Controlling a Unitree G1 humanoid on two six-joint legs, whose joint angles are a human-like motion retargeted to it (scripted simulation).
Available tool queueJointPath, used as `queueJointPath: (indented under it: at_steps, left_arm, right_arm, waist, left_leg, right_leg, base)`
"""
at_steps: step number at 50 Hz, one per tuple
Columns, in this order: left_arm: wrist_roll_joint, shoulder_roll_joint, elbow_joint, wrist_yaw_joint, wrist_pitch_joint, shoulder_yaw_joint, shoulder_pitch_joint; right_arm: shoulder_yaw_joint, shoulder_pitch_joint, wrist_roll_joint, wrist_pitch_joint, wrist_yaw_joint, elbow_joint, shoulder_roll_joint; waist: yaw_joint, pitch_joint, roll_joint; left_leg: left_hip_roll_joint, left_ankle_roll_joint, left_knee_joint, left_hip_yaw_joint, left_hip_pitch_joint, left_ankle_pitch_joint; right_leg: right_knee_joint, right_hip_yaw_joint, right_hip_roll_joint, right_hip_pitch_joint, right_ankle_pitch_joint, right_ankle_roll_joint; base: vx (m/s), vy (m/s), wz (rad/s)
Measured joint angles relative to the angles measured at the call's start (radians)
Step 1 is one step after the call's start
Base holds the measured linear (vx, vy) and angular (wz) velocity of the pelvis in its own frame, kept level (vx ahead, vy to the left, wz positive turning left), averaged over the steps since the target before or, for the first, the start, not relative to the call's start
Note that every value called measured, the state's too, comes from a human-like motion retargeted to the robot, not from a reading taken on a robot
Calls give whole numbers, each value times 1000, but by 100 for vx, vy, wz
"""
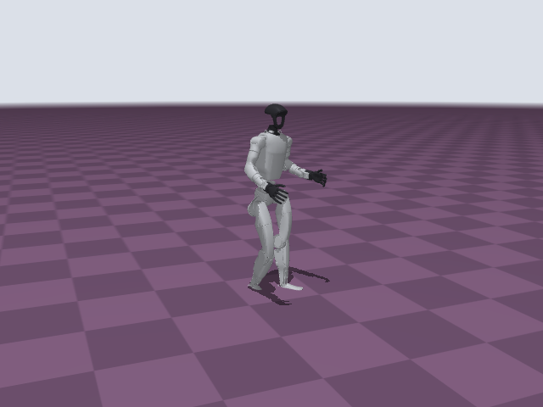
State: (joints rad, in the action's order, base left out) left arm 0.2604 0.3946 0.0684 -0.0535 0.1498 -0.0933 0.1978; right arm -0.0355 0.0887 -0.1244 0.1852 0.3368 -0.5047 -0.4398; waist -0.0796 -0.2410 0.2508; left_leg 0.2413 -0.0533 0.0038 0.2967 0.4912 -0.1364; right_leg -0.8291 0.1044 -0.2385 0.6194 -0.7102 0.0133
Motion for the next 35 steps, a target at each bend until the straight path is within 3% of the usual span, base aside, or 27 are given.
queueJointPath:
  at_steps: [6,12,16,19,22,27,35]
  left_arm:
    - [28,-2,-2,-5,-16,0,3]
    - [52,-4,-7,-7,-38,4,13]
    - [74,-6,2,-3,-52,8,30]
    - [100,-10,14,0,-62,10,32]
    - [130,-22,25,-5,-69,3,40]
    - [175,-48,24,-25,-66,-4,53]
    - [196,-53,-11,-86,-45,38,76]
  right_arm:
    - [37,-6,-64,2,9,8,1]
    - [41,8,-128,3,0,-16,10]
    - [33,19,-176,3,-11,-38,13]
    - [29,42,-224,7,-21,-67,4]
    - [29,47,-264,9,-26,-87,-5]
    - [33,39,-317,11,-31,-110,-12]
    - [51,-1,-331,17,-5,-122,-25]
  waist:
    - [-31,-25,-5]
    - [-47,-18,-14]
    - [-25,4,-50]
    - [33,44,-119]
    - [54,55,-142]
    - [64,48,-151]
    - [46,12,-162]
  left_leg:
    - [-45,-16,191,34,83,-104]
    - [-163,-50,628,76,169,-304]
    - [-296,-68,923,64,192,-417]
    - [-437,-58,1084,14,172,-482]
    - [-483,-52,1131,-23,144,-502]
    - [-478,-28,1061,-79,96,-506]
    - [-378,19,819,-146,17,-468]
  right_leg:
    - [-11,4,-12,54,23,-7]
    - [-52,-1,6,65,15,-5]
    - [-80,-1,77,53,4,15]
    - [-12,8,200,-11,34,41]
    - [20,-3,245,-42,49,50]
    - [64,-29,267,-73,73,48]
    - [112,-73,246,-88,115,25]
  base:
    - [-12,-2,10]
    - [-5,1,-15]
    - [0,2,-64]
    - [4,4,-118]
    - [5,7,-62]
    - [5,10,-33]
    - [2,13,-13]
